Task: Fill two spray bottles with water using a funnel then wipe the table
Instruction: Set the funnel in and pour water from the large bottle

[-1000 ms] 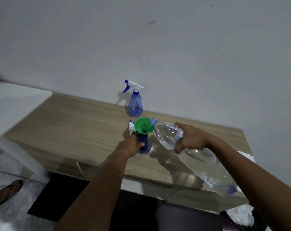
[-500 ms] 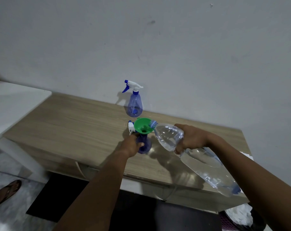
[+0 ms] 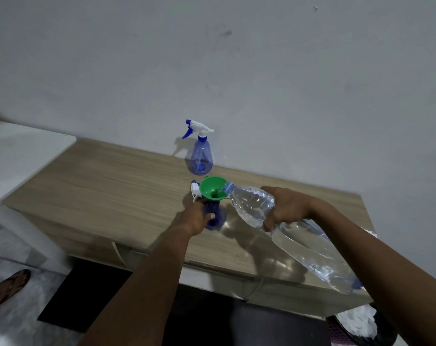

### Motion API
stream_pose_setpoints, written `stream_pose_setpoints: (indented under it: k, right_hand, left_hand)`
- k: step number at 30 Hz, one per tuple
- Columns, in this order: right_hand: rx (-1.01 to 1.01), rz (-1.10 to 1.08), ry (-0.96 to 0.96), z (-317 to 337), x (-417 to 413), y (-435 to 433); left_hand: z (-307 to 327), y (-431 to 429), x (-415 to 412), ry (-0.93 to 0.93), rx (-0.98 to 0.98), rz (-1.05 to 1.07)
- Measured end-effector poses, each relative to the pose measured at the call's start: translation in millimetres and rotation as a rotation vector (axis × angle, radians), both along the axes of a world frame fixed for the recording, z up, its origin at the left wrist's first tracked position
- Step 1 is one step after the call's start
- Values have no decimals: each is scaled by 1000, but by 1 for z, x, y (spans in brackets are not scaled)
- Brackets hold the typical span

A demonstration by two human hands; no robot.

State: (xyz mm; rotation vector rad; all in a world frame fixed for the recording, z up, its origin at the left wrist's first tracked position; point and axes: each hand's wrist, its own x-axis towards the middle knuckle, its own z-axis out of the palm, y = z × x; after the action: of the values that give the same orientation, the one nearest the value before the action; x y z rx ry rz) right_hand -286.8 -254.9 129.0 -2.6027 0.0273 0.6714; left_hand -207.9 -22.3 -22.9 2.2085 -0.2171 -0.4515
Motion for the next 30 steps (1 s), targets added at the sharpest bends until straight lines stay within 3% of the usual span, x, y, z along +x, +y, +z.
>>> stream_pose_setpoints:
  k: [30]
  right_hand:
    - [12, -12, 43, 1, 3, -3]
  left_hand:
    - [11, -1, -3, 0, 122, 49]
